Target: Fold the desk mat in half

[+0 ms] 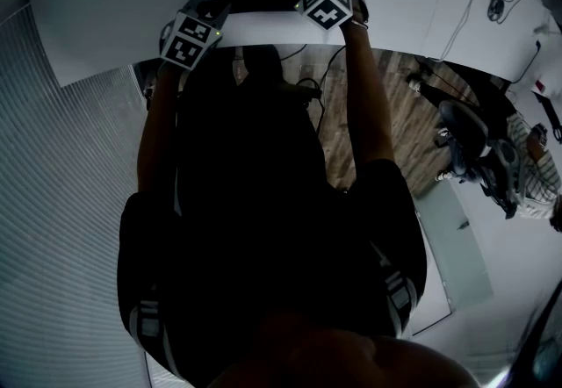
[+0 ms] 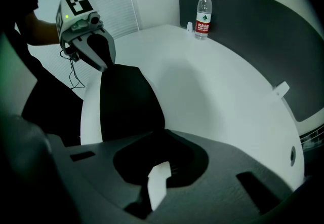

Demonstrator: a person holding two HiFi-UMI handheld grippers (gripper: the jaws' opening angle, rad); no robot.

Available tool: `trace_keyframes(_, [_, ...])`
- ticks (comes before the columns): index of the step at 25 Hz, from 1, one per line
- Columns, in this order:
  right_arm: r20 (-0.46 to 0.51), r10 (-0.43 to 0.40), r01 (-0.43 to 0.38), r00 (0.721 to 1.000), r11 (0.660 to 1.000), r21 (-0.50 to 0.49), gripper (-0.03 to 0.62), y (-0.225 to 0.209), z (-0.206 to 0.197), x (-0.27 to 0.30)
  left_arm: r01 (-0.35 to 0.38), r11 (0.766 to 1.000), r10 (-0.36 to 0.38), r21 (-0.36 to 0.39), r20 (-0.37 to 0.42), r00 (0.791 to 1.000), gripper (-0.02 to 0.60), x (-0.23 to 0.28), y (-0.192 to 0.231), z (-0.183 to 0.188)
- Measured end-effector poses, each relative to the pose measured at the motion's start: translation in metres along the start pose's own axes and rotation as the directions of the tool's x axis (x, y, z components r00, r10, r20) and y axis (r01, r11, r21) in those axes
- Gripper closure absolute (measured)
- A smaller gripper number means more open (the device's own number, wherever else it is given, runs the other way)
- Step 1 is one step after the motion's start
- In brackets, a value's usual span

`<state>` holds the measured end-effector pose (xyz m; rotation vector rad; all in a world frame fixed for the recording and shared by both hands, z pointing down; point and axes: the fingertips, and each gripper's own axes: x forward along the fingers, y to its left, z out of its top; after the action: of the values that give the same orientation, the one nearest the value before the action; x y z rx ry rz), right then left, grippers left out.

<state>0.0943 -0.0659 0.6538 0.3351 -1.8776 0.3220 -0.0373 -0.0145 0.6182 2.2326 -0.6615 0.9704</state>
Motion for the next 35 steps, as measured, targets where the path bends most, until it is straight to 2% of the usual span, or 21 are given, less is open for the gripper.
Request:
trace_keyframes(5, [0.012,-0.043,0.043,0.999,0.999,-0.004,0.582,-0.002,0.0,-0.001,0.002,1.0,-0.002,0.006,-0.004,1.0,0.568,0.002,0.001,-0.002])
trace_keyframes(8, [0.04,-0.075,0.075,0.996,0.997,0.018,0.537,-0.008,0.002,-0.004,-0.002,1.0,0.002,0.022,-0.014,1.0,0.568,0.002,0.001,-0.004])
trace_keyframes(18, [0.184,-0.196,0.163,0.963,0.97,0.178,0.531,-0.026,0.005,-0.046,-0.022,1.0,0.022,0.007,-0.017,1.0,0.568,0.004,0.003,-0.001])
trace_keyframes(22, [0.226,-0.19,0.148,0.955,0.97,0.191,0.542,-0.005,0.007,-0.066,-0.027,1.0,0.027,-0.002,-0.016,1.0,0.568,0.006,0.003,-0.005])
trace_keyframes(28, [0.192,-0.057,0.036,0.98,0.993,0.111,0.546,0.052,0.005,-0.06,-0.034,0.999,0.034,-0.015,-0.014,0.999,0.568,0.004,0.006,-0.006])
trace_keyframes(35, [0.149,-0.074,0.055,0.986,0.991,0.123,0.562,0.05,0.001,-0.034,-0.041,0.999,0.041,-0.023,-0.009,0.999,0.568,0.004,0.007,-0.006])
